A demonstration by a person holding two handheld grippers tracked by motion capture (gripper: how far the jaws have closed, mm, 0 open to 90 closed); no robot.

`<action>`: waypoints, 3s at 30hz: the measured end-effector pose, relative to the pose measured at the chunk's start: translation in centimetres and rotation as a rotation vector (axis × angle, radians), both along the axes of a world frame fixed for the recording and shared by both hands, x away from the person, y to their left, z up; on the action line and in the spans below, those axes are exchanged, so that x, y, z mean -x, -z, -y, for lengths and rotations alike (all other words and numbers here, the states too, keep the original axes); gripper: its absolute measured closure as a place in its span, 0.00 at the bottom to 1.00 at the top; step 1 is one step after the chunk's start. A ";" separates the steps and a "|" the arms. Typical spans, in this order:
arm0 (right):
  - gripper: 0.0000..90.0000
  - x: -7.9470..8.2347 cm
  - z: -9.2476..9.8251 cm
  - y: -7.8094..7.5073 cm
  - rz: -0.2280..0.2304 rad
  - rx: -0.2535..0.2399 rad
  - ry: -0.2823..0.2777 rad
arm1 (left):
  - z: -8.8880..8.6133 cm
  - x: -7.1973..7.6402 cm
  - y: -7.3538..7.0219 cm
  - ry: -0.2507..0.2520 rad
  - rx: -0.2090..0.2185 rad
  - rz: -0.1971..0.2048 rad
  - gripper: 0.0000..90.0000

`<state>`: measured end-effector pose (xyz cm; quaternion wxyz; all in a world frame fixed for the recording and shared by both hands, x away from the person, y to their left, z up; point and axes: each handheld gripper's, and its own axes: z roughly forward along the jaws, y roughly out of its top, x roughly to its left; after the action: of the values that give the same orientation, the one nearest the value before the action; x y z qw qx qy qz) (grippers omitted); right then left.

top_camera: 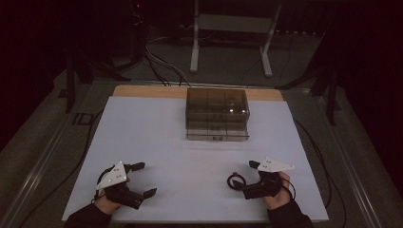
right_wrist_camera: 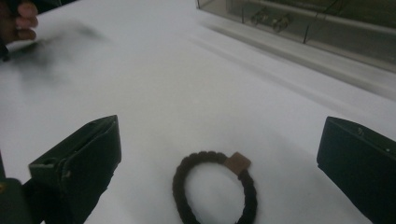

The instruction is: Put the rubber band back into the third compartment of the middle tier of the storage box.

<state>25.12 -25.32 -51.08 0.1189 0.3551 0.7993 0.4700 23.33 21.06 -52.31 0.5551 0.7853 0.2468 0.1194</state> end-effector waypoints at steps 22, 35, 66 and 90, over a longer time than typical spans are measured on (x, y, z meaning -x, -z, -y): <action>0.61 -0.7 0.0 1.6 -0.107 0.149 0.058 | 0.0 0.0 0.0 0.003 0.014 -0.004 0.00; 0.83 -0.8 -0.5 2.1 -0.109 0.220 0.039 | -0.3 -0.1 0.2 -0.002 0.003 -0.007 0.00; 0.97 -0.5 -1.0 1.1 -0.080 0.241 0.035 | -0.3 -0.1 0.1 0.004 0.006 -0.002 0.00; 0.97 -0.3 -0.9 -0.5 -0.070 0.210 0.036 | -0.2 -0.1 0.0 0.011 0.002 0.003 0.00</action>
<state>25.40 -24.40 -50.61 0.1360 0.3709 0.8414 0.3687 23.46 21.25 -52.29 0.5569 0.7859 0.2419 0.1171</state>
